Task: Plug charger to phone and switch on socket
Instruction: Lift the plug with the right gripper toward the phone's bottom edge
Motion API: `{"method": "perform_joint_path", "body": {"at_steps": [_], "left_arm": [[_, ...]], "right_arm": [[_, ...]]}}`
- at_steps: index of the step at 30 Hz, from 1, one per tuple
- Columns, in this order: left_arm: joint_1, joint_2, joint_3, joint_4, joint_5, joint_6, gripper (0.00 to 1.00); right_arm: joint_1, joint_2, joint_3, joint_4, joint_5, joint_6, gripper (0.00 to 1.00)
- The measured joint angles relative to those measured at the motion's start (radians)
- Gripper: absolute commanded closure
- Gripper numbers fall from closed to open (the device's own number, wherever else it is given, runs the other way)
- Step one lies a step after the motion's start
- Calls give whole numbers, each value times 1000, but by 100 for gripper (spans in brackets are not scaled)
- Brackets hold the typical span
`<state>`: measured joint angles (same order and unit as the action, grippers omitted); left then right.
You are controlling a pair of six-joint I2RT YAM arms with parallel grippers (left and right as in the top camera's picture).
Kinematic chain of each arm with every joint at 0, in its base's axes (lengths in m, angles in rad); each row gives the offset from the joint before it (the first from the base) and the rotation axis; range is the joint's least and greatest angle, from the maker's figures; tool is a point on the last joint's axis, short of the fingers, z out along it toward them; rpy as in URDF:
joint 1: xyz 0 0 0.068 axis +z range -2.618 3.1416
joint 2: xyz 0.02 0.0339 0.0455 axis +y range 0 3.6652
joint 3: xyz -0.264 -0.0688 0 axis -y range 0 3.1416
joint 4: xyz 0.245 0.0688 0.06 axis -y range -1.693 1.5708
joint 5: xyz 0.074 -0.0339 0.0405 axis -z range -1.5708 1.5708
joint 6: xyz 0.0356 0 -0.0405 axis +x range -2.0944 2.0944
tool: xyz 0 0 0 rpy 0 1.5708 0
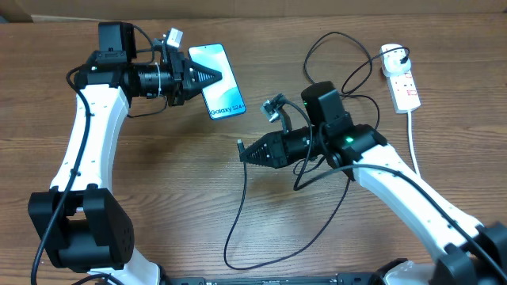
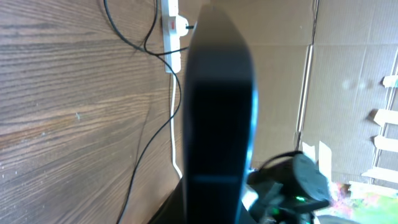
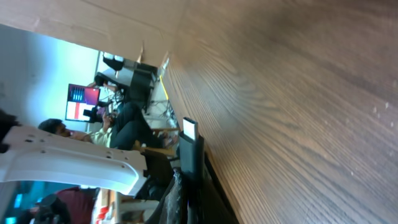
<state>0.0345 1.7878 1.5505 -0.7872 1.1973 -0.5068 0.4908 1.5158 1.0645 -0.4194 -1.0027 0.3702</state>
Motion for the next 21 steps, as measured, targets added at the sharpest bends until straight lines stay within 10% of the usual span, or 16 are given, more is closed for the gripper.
{"method": "perform_joint_path", "body": {"at_steps": [21], "left_arm": [[-61,0,0,-21,3,39,96]], "right_arm": [[0,-66,18,21,18,71,96]]}}
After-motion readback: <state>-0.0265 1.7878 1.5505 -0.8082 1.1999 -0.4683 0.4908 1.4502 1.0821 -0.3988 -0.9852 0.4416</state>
